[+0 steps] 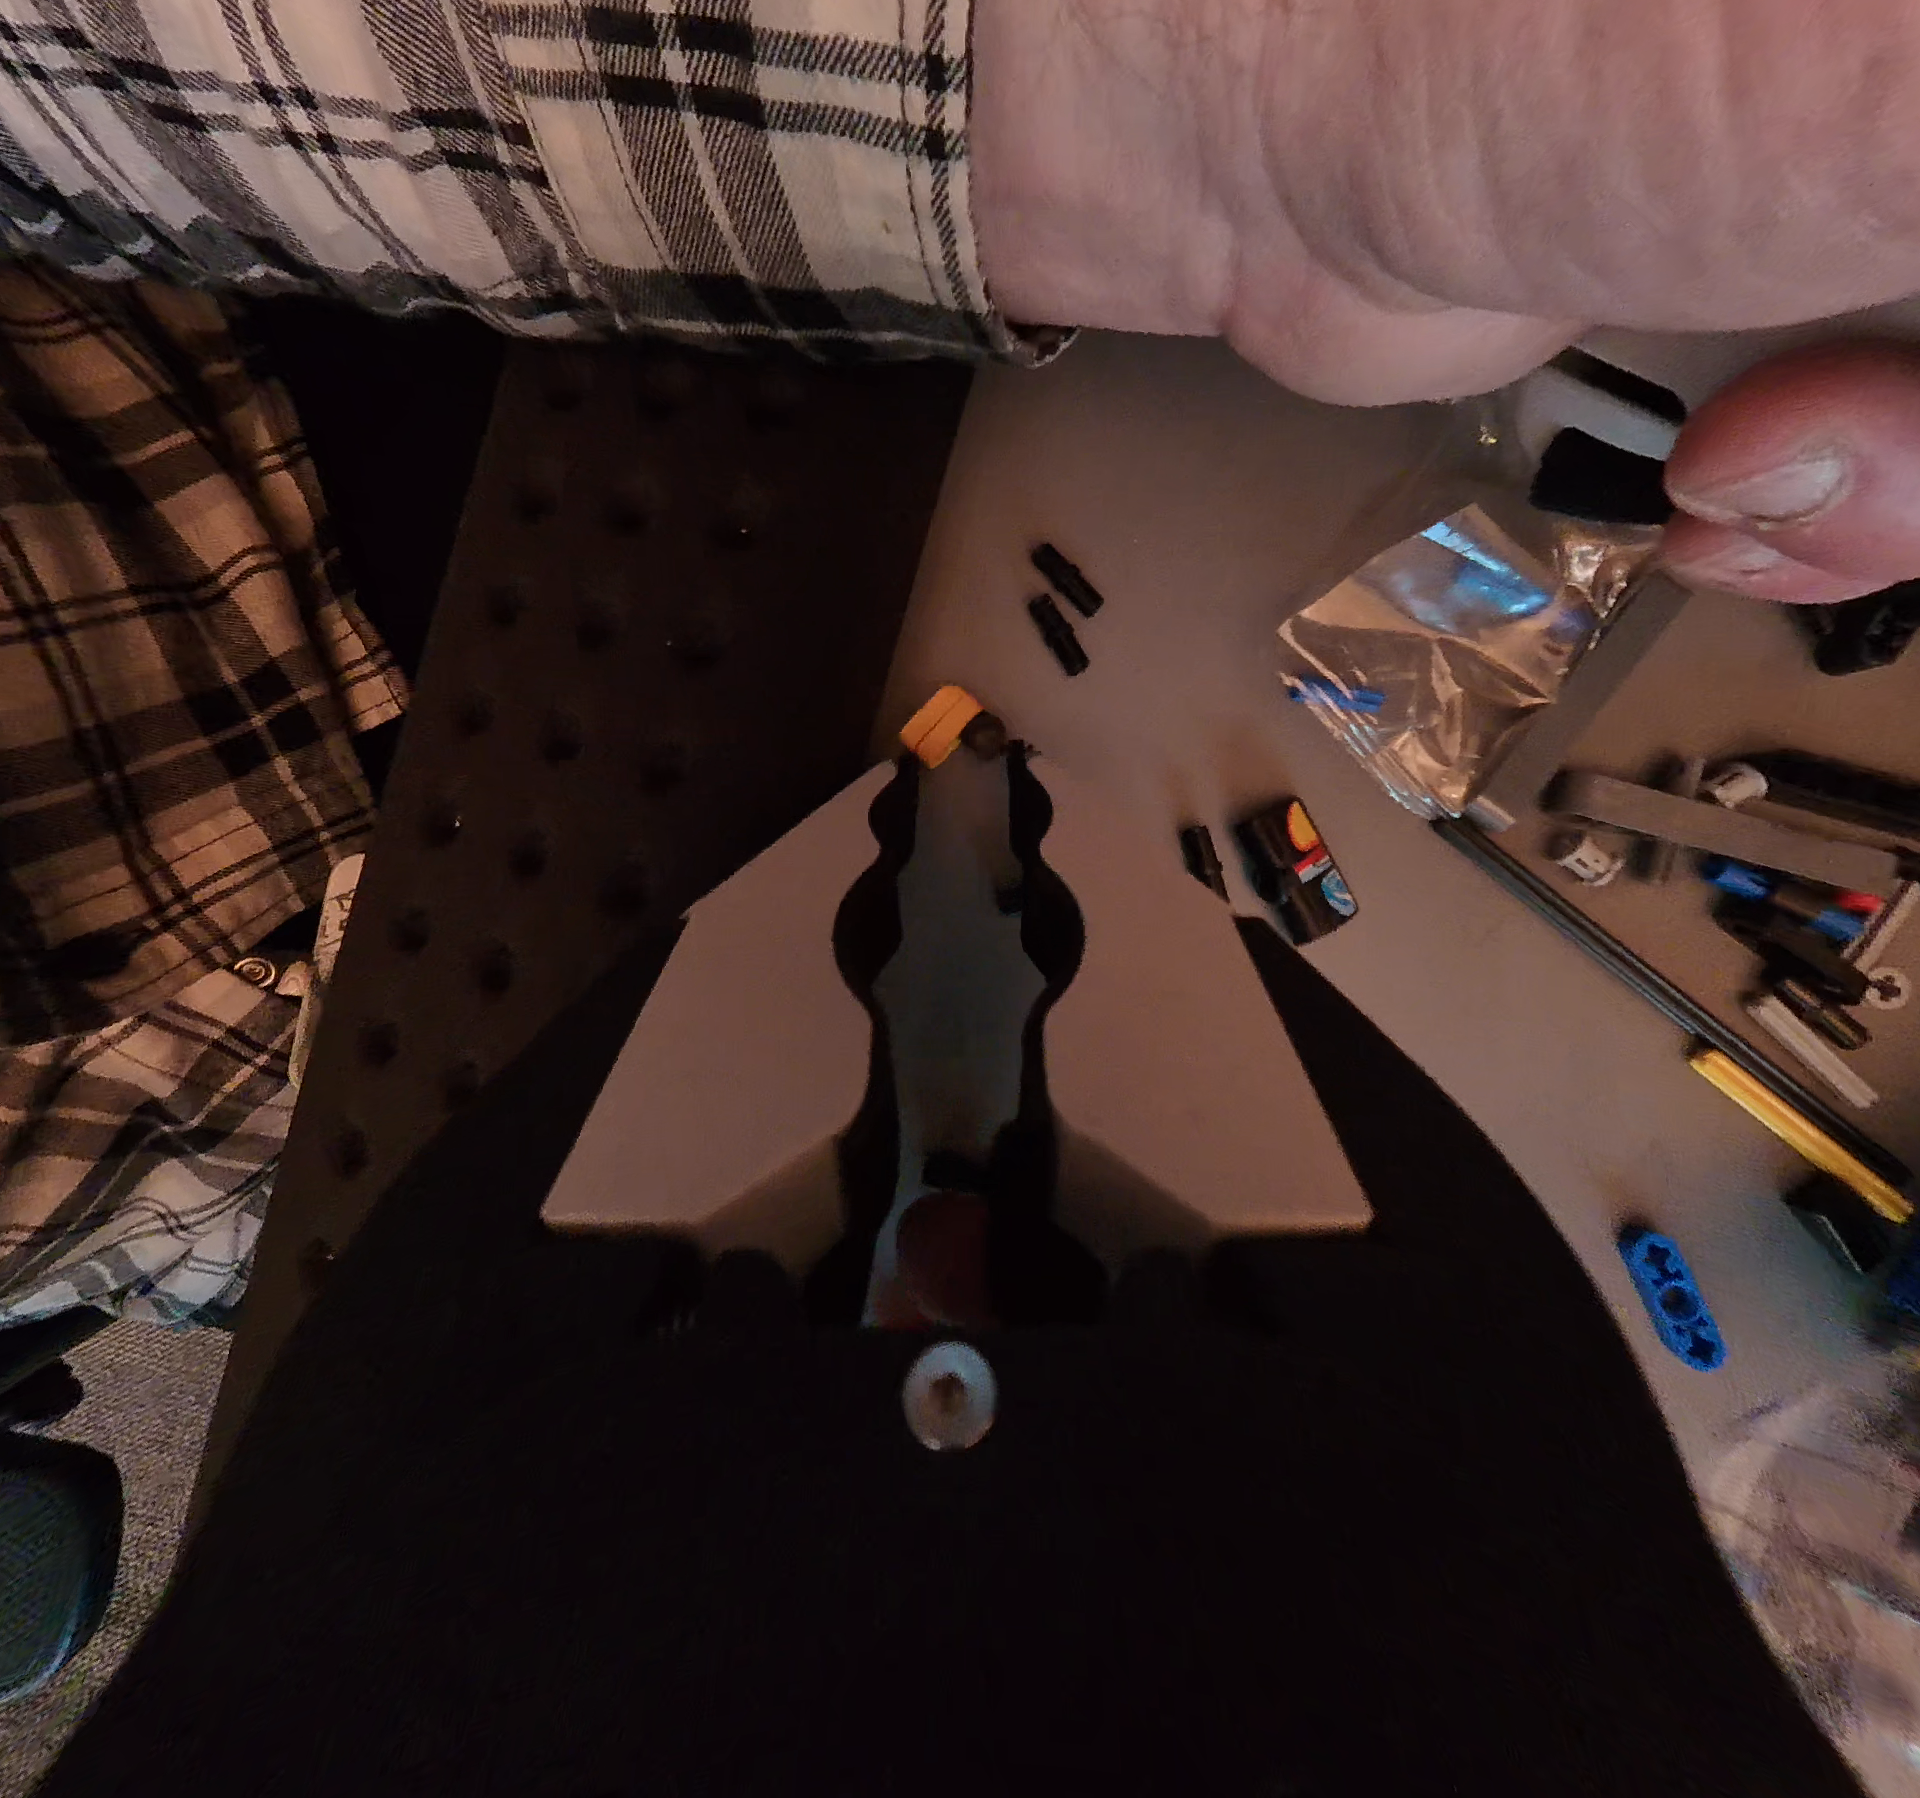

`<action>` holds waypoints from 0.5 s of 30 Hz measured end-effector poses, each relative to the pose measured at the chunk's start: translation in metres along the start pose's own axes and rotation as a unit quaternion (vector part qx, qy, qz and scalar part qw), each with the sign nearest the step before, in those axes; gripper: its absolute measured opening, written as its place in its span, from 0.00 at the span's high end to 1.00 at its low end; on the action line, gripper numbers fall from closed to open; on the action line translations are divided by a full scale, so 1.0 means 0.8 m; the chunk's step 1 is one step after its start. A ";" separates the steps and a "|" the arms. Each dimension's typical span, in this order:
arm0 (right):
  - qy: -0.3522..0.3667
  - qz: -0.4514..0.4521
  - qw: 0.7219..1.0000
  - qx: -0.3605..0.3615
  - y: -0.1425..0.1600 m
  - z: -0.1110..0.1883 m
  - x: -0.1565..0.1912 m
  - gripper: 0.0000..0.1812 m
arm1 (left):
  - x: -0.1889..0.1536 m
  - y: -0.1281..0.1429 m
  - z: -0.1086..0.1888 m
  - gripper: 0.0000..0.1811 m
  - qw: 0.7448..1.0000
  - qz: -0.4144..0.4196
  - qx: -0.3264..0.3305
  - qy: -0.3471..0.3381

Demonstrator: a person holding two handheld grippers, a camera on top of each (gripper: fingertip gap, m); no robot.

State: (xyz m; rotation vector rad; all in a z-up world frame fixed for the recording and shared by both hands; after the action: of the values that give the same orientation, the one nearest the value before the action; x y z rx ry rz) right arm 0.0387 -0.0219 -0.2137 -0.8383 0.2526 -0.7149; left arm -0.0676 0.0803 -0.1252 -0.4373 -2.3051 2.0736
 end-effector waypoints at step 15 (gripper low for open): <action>0.007 -0.002 1.000 -0.006 -0.005 -0.006 -0.007 0.97 | 0.001 0.000 0.000 1.00 1.000 0.003 -0.002 -0.001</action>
State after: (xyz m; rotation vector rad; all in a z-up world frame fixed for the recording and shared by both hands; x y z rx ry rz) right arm 0.0309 -0.0227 -0.2144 -0.8454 0.2667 -0.7241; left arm -0.0685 0.0805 -0.1250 -0.4430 -2.3122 2.0726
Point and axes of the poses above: each gripper's, where its closed fingertips meet, z back along the fingers, y out of its underside, x = y × z across the jaws, the point moved 5 cm from there along z, back along the fingers, and after that the axes turned 11 degrees about -x, right-handed, at the moved point
